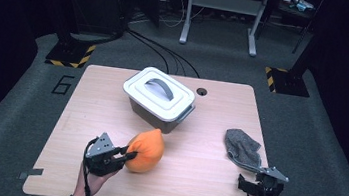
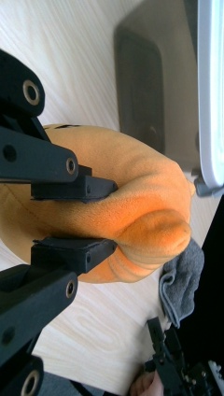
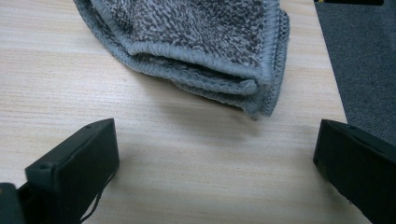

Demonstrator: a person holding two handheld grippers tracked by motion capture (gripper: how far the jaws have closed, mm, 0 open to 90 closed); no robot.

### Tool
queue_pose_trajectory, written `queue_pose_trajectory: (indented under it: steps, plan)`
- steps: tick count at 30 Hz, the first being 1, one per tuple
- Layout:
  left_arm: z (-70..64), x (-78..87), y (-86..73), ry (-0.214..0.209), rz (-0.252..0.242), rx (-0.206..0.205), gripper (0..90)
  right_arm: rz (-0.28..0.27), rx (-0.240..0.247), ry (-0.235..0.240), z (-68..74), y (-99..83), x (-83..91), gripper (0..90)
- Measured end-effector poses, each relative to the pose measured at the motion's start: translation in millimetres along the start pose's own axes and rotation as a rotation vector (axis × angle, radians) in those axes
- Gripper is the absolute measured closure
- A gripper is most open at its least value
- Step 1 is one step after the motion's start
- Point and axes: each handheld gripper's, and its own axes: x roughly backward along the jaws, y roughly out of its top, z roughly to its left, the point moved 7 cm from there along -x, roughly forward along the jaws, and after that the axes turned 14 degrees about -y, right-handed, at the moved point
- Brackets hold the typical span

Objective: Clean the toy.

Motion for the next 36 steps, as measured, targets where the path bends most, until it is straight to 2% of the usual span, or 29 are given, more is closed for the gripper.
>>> queue_pose_trajectory:
  steps: [4,5,7,12,15,21,28,33,36]
  plan:
    - [5.6,14.3,-2.5,0.037,-0.003,0.002,74.0,-0.002,-0.001,-0.001,0.1,-0.2,0.2,0.0]
    - [7.3,16.4,-2.5,0.045,-0.017,0.006,74.0,-0.001,0.0,-0.002,0.1,-0.2,0.3,0.0]
    - [12.2,23.9,-4.5,0.053,-0.013,0.014,74.0,-0.002,0.007,0.004,0.4,-0.4,0.4,0.0]
    - [26.6,42.7,-6.9,0.099,-0.038,0.036,74.0,0.002,0.004,0.005,0.8,-0.5,0.8,0.0]
    - [36.0,54.6,-7.4,0.14,-0.039,0.036,73.9,0.002,0.003,0.005,0.9,-0.5,0.8,0.0]
    - [62.1,82.3,-11.8,0.213,-0.051,0.061,73.9,0.002,0.004,0.005,1.0,-0.4,0.7,0.0]
    - [94.9,110.0,-22.6,0.289,-0.067,0.112,73.8,0.001,0.015,0.008,0.8,-0.4,0.7,0.0]
    - [112.2,121.8,-20.8,0.331,-0.066,0.099,73.8,-0.001,0.014,0.006,1.1,-0.2,0.8,0.0]
    - [121.2,127.6,-17.6,0.354,-0.045,0.091,73.8,-0.001,0.014,0.006,1.1,-0.2,0.7,0.0]
